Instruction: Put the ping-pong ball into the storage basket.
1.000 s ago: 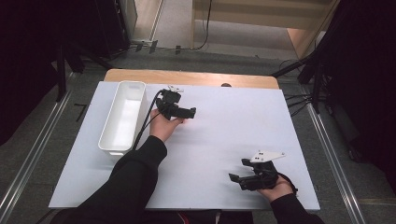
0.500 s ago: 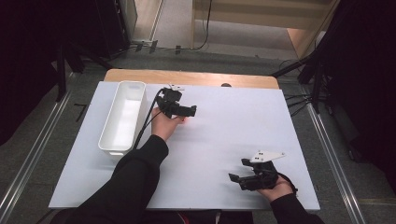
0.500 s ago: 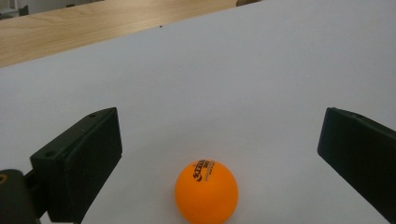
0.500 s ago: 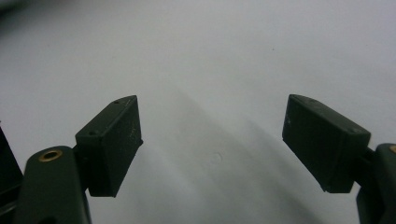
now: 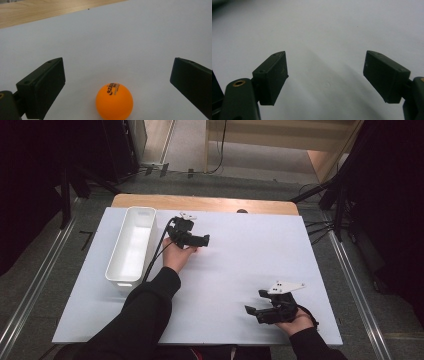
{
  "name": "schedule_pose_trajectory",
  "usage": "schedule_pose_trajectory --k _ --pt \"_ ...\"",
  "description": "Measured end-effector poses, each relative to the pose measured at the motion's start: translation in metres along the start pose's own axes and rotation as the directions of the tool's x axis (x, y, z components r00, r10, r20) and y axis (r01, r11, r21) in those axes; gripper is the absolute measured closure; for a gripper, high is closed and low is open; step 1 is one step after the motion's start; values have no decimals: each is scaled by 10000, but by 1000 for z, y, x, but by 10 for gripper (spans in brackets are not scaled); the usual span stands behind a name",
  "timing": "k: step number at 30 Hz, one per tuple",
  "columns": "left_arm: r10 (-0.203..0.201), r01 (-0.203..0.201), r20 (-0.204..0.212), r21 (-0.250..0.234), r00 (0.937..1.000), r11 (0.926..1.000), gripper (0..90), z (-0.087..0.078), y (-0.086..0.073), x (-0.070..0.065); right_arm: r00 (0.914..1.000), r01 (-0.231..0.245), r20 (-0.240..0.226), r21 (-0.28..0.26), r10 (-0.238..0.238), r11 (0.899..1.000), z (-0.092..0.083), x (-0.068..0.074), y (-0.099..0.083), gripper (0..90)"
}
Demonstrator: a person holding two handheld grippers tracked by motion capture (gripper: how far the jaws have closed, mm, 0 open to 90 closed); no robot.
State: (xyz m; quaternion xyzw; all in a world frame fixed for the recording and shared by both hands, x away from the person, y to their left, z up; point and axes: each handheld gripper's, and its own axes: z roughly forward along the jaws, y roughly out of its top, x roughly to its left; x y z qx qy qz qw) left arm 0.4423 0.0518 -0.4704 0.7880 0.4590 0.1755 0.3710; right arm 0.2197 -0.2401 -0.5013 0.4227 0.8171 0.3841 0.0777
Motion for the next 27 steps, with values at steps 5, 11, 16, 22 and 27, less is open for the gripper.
schedule_pose_trajectory --k 5,11,16,22,27 --pt "81 -81 1 23 10000 10000 4 1 -1 -1 10000 -15 4 2 15 10000 0 0 0 185" --pt "30 -30 62 16 10000 10000 4 3 -4 -1 10000 0 -12 -3 0 10000 0 0 0 185" --pt "-12 11 41 116 10000 9999 4 6 -9 -1 10000 16 -5 -20 -16 10000 0 0 0 185" --pt "11 -12 11 276 10000 9996 4 9 -15 0 10000 15 21 6 -15 10000 0 1 0 185" --pt "0 -1 22 344 10000 9994 4 12 -19 -1 10000 45 10 25 -45 10000 0 1 0 185"
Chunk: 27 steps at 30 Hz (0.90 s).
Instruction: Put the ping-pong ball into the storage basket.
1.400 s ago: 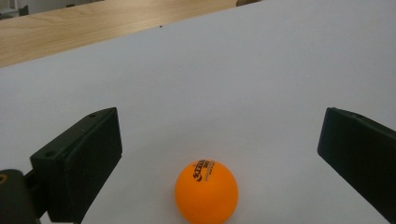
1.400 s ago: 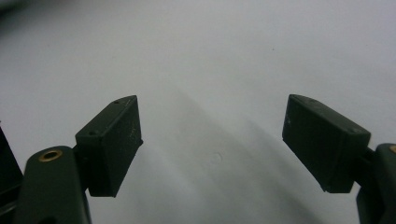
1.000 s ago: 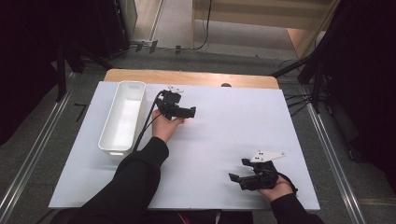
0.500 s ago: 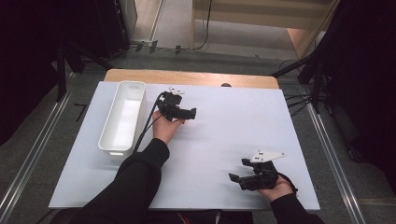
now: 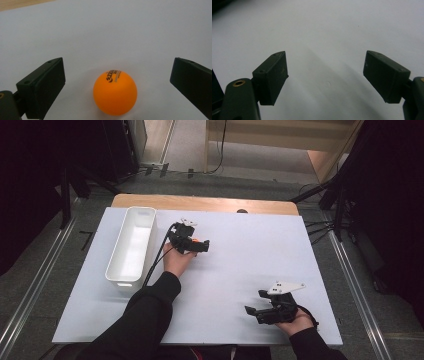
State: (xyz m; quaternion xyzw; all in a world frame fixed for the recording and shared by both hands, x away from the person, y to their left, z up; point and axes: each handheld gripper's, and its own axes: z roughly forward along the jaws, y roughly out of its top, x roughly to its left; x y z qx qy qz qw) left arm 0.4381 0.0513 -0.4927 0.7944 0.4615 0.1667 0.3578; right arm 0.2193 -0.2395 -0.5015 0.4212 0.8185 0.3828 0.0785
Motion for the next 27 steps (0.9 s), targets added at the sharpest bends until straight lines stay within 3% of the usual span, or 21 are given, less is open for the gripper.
schedule_pose_trajectory --k 9,27 --pt "84 -84 -14 78 10000 9999 5 4 -7 0 10000 -27 -3 10 27 10000 0 1 0 185" --pt "565 -545 -441 456 9974 9975 4 13 -18 -2 10000 50 2 50 -50 10000 1 1 0 185"
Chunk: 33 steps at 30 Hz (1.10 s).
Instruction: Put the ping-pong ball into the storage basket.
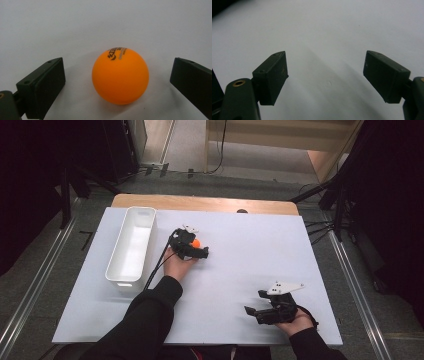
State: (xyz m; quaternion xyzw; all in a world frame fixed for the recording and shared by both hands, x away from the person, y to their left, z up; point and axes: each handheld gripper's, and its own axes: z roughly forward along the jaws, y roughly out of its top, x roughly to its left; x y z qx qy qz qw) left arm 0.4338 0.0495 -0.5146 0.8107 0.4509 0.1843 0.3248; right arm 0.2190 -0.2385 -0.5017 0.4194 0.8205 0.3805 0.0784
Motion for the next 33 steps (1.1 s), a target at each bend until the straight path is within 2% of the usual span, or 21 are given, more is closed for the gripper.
schedule_pose_trajectory --k 3,13,16,20,30,33 --pt "129 -126 -350 79 9993 9999 38 0 0 -2 10000 -9 13 16 9 10000 0 0 0 185" --pt "175 -176 -337 -35 9993 9998 80 -1 -1 -3 10000 -17 23 -8 17 10000 0 0 0 185" --pt "222 -231 -303 -274 9993 9994 188 -4 -2 -4 10000 -2 38 18 2 10000 0 0 0 185" --pt "379 -385 -158 -380 9992 9985 267 -5 -3 -5 10000 -13 13 28 13 10000 0 1 0 185" --pt "364 -370 -137 -432 9992 9984 368 -7 -4 -5 10000 46 65 55 -46 10000 1 1 0 185" --pt "395 -402 -153 -517 9991 9979 441 -8 -5 -6 10000 56 74 109 -56 9999 1 1 0 185"
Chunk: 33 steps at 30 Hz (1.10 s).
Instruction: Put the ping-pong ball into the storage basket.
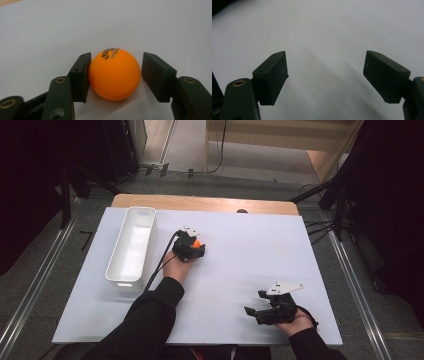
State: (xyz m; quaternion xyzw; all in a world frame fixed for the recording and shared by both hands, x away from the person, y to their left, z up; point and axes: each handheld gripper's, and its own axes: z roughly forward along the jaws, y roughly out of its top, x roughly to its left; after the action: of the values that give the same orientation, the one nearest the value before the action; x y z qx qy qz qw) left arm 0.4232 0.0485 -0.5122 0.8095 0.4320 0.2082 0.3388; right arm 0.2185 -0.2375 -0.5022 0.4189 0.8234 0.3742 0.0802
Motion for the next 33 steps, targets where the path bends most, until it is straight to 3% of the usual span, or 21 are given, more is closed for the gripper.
schedule_pose_trajectory --k 4,13,16,24,33 --pt "-218 218 -49 -38 9998 9998 508 -1 0 1 10000 35 -1 8 -35 10000 0 0 0 185" --pt "-271 271 39 3 9996 9996 513 -2 1 3 10000 11 -7 11 -11 10000 1 0 0 185" --pt "-484 484 237 7 9985 9988 512 -3 2 4 10000 28 -1 10 -28 10000 1 0 0 185" --pt "-530 533 776 -10 9956 9986 512 -11 5 3 10000 39 2 13 -39 10000 1 0 0 185" --pt "-258 226 1387 247 9900 9994 511 -21 8 1 10000 -14 12 13 14 10000 1 0 0 185"
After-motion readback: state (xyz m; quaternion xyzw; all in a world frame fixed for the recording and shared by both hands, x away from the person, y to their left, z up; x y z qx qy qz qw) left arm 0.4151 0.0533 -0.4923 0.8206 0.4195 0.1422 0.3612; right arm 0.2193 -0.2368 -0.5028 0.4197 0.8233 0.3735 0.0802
